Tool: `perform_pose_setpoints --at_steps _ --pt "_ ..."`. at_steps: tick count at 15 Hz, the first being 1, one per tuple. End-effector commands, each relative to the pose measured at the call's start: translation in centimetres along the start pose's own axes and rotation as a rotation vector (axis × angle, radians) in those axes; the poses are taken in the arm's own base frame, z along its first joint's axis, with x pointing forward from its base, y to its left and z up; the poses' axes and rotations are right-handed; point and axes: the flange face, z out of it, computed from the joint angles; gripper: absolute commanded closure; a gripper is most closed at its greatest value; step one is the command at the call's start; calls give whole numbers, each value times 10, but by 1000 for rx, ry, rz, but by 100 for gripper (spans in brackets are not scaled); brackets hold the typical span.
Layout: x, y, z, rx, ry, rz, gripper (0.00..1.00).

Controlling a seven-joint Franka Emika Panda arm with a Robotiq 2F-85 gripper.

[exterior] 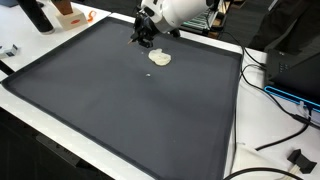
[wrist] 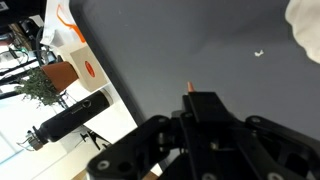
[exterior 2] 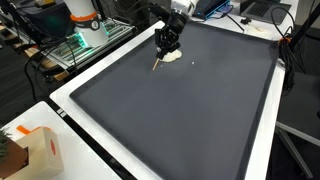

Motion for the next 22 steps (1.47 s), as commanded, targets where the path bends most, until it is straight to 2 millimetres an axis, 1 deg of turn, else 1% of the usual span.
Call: perform_pose_setpoints --at_steps 1,8,12,17,22 --pt "-13 -7 -7 -13 36 -20 97" --pt "-34 -21 -28 4 87 -64 97" --pt "-44 -25 -40 30 118 -96 97" --pt "-48 -22 -59 66 188 -124 97" --pt "-46 -11 -80 139 236 -151 97"
